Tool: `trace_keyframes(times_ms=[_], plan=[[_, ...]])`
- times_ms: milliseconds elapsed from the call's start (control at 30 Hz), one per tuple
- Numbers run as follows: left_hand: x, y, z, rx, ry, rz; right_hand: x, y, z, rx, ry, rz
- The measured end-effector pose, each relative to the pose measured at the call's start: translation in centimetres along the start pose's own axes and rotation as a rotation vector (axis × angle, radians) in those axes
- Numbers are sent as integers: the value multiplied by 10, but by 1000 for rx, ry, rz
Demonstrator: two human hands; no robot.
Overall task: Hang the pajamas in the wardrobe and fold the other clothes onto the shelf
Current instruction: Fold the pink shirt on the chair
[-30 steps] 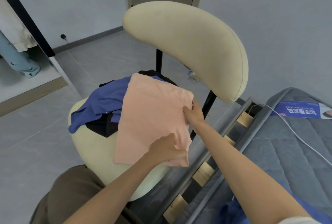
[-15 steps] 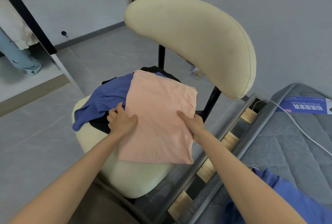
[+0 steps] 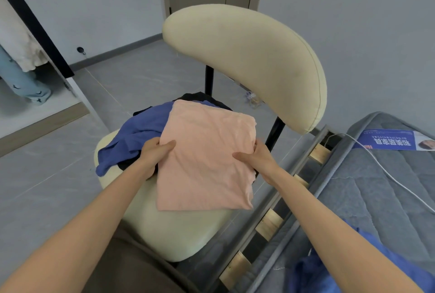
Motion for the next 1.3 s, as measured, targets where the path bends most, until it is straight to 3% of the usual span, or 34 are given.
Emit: trace_keyframes(times_ms=[133, 300, 433, 533, 867, 1000, 1167, 1300], plan=[[20, 15, -10, -123, -37, -66, 6, -31, -13, 192, 124, 2], [61, 32, -28, -203, 25, -139, -9, -72, -35, 415, 15, -108], [76, 57, -50, -413, -73, 84, -12, -96, -52, 506, 8, -181], [79, 79, -72, -633, 5, 366, -18, -115, -65, 597, 2, -349], [112, 92, -108, -759, 261, 607, -30, -150, -102, 776, 116, -875], [125, 83, -109, -666, 269, 570, -28, -141, -100, 630, 39, -717], [124, 55, -108, -415, 59, 65, -28, -110, -95, 350, -48, -151], [109, 20, -93, -256, 69, 43, -42, -75, -78, 111, -114, -67]])
Point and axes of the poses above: each hand's wrist, its own z-axis towards the middle knuckle, its own x-axis out of the back of the hand, y = z × x, the point moved 8 cm from there along z, towards the middle knuckle, and after that the axes turned 5 degrees about z, right-handed, at the moved point
